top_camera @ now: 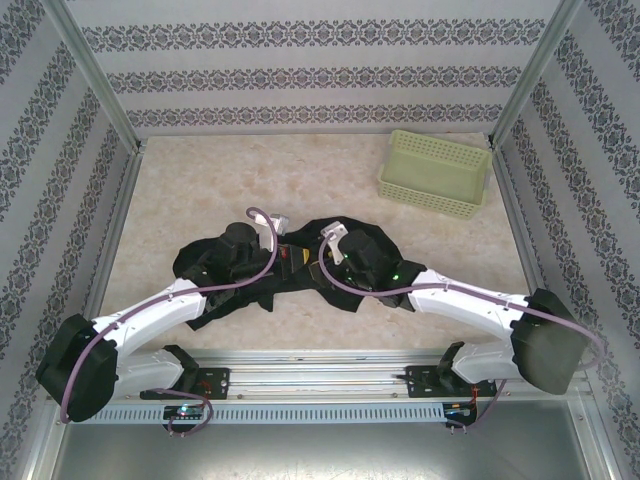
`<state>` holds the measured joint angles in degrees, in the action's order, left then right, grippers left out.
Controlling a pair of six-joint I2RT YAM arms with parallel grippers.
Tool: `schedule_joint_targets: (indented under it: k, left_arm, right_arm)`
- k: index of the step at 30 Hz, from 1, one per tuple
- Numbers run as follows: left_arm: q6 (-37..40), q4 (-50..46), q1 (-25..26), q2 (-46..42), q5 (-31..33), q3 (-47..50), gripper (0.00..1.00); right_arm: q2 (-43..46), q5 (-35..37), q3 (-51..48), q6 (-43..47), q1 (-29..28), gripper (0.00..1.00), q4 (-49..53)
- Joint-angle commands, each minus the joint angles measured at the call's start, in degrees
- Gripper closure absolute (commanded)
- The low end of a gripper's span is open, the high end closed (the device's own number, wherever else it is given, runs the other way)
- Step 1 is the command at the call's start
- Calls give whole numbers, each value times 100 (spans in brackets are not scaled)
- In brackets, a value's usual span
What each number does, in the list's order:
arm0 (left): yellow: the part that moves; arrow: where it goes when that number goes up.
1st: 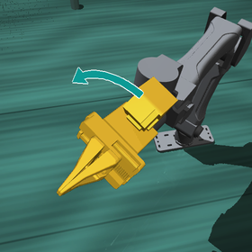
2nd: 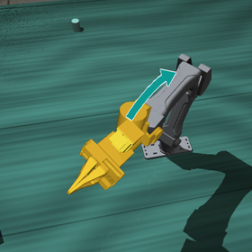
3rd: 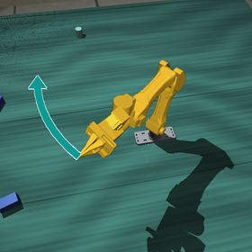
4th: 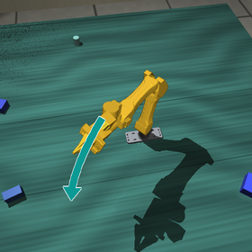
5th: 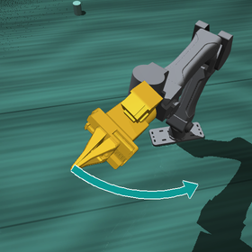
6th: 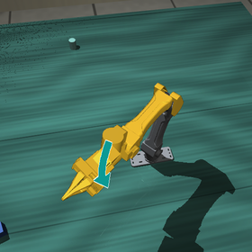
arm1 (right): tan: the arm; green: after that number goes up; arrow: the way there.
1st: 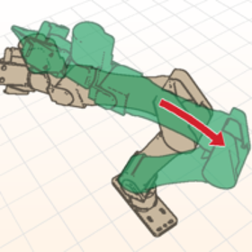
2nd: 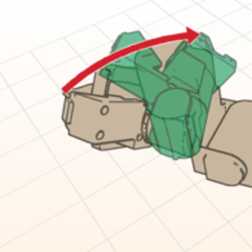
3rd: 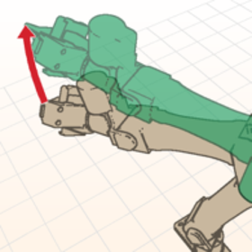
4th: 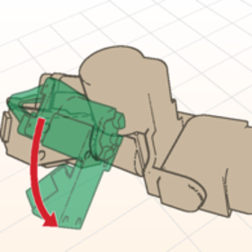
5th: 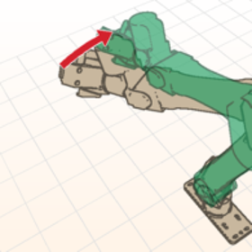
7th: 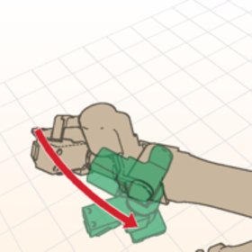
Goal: Fold the inside-out t-shirt
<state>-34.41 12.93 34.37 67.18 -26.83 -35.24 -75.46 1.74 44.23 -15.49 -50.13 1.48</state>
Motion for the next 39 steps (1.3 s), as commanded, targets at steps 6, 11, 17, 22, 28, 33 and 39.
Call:
schedule_joint_targets:
  k: [6,11,17,22,28,33,39]
  left_arm:
    - [92,66,-71,8,-143,-67,100]
    - [124,-383,-141,-31,199,-175,100]
    - [354,-2915,-370,-425,2295,-792,54]
    - [-113,-4826,-963,-1116,3869,-845,33]
    - [-561,-5714,-1494,-1411,4206,-415,23]
    - [-1216,-5602,-1682,-1541,3547,223,23]
    - [-1605,-4924,-1928,-1926,3132,935,32]
  right_arm:
    - [-86,-141,327,238,-21,91,-165]
    - [187,616,479,247,-58,100,499]
    - [657,2787,1164,244,-225,100,2345]
    - [698,4004,1505,-14,-234,100,3635]
    - [885,3824,1185,-317,-252,100,3475]
    - [971,3884,1088,-332,-252,100,3403]
    - [1043,3883,1019,-288,-252,100,3345]
